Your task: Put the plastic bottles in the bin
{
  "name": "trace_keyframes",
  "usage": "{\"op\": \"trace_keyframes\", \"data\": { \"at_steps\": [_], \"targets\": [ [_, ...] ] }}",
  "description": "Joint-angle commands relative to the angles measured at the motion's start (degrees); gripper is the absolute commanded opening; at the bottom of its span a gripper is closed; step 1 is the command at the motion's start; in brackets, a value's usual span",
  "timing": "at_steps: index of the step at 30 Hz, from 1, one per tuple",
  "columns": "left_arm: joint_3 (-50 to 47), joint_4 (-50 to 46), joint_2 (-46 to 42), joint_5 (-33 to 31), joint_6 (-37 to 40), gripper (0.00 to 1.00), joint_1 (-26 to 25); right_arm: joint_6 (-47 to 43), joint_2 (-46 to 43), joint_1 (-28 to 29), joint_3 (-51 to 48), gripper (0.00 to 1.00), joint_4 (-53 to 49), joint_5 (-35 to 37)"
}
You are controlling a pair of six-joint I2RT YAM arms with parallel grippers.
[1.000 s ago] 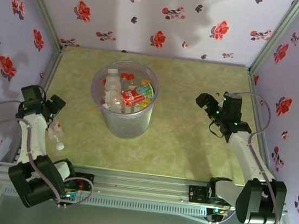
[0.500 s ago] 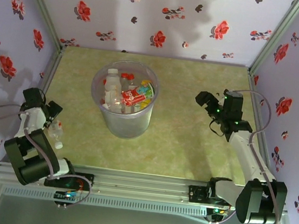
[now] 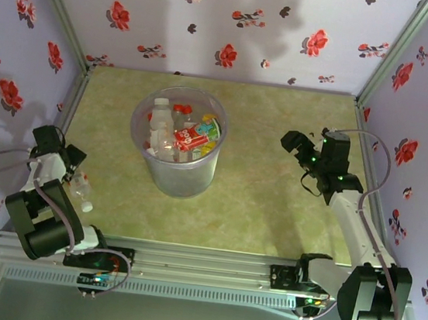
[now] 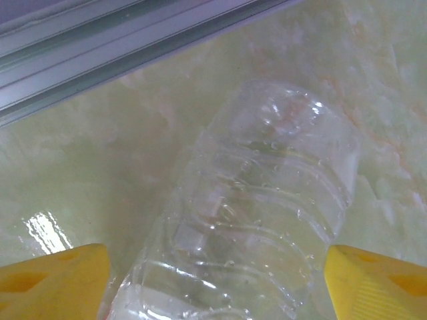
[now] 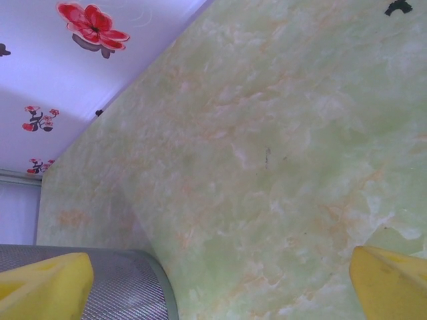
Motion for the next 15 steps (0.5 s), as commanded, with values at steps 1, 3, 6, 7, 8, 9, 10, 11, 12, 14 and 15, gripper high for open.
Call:
{"op": "trace_keyframes", "data": {
  "at_steps": [1, 3, 6, 7, 8, 9, 10, 11, 12, 14, 15],
  "targets": [
    [-1.2, 2.4, 1.4, -0.1, -1.1, 0.79, 0.6, 0.3, -1.2, -0.3, 0.0, 0.99, -1.3, 1.3],
    [-1.4, 3.1, 2.6, 1.1, -1.6, 0.77, 0.6, 0.1, -1.3, -0.3, 0.0, 0.99, -1.4, 1.3],
    [-2.0, 5.0, 3.8, 3.0, -2.3, 0.75, 0.6, -0.3, -1.3, -0.4, 0.3, 0.99, -1.8, 1.5],
    [-2.2, 5.5, 4.1, 3.2, -2.5, 0.72, 0.6, -0.3, -1.3, -0.3, 0.3, 0.99, -1.7, 1.6],
    [-2.3, 5.7, 4.3, 3.3, -2.7, 0.70, 0.6, -0.3, -1.3, -0.3, 0.3, 0.99, -1.9, 1.7],
    [-2.4, 5.8, 4.3, 3.4, -2.8, 0.66, 0.6, -0.5, -1.3, -0.4, 0.4, 0.99, -2.0, 1.7],
    [-2.5, 5.8, 4.3, 3.5, -2.9, 0.63, 0.6, -0.6, -1.4, -0.4, 0.4, 0.99, -2.0, 1.9],
    [-2.5, 5.9, 4.2, 3.4, -2.8, 0.60, 0.5, -0.6, -1.3, -0.3, 0.4, 0.99, -2.1, 1.9],
    [-2.5, 5.8, 3.9, 3.4, -2.6, 0.58, 0.6, -0.8, -1.3, -0.4, 0.5, 0.99, -2.2, 2.0],
    [-2.6, 5.8, 3.6, 3.3, -2.4, 0.57, 0.6, -0.9, -1.2, -0.4, 0.5, 0.99, -2.2, 2.1],
    [-2.6, 5.7, 3.5, 3.3, -2.4, 0.57, 0.6, -0.9, -1.1, -0.4, 0.5, 0.99, -2.2, 2.1]
  ]
}}
